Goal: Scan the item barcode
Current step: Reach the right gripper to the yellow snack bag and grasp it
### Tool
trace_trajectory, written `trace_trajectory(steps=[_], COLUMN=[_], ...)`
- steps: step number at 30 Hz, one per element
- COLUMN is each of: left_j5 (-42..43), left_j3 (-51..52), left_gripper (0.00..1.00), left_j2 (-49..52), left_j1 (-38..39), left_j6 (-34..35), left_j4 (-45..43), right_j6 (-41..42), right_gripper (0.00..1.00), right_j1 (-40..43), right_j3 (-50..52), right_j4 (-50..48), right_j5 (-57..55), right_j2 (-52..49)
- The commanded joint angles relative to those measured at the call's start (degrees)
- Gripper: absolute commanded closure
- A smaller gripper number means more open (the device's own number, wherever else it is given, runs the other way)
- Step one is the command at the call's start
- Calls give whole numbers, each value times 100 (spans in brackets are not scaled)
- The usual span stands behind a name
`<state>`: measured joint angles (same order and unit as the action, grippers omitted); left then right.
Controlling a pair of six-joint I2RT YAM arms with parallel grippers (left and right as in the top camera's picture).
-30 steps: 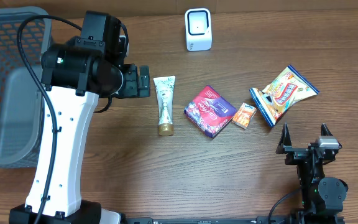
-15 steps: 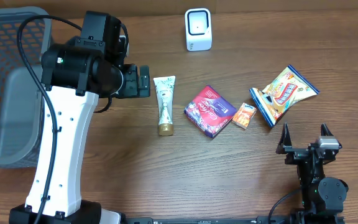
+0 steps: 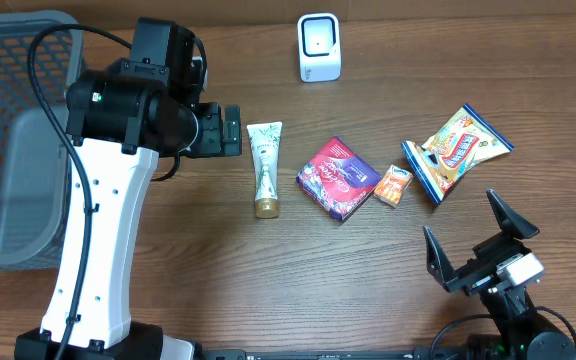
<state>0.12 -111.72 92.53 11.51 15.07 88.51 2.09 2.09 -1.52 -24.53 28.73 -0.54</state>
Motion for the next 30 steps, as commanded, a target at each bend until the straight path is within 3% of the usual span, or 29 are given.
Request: trace_trajectory(steps=[1,5,11,14,18,21,25,28,30], left_j5=[-72,-72,-72,-72,-72,-72,-72,-72,-72], left_j3=[9,9,9,9,9,9,9,9,9], left_gripper=[0,0,0,0,0,0,0,0,0], left_j2=[7,7,7,7,7,7,7,7,7], left_j1=[-28,-28,-28,-28,-28,-28,-28,-28,-28], left_j6=[79,79,81,81,81,81,81,81,81], left_j4=[-11,-9,-9,-11,-9,-9,-11,-11,-11], right_j6=[111,81,72,101,116,133,734,1467,1770], right_gripper=[0,0,0,0,0,0,0,0,0], right_j1=[-37,-37,-37,-44,-48,-48,-48,-48,-48], right_j3=[-546,-1611,-3687,-4446,-4535,-4538,-4649,-5016,-5698], right_j4=[470,1810,4037,4857,4977,4833,4710,5309,6443], right_j5=[-597,-1217,-1056,-92,1978,2457,2153,704,-592], right_j2=[-11,-525,-2374,-3259,-4221,-4852,-5475,-5753,-6148])
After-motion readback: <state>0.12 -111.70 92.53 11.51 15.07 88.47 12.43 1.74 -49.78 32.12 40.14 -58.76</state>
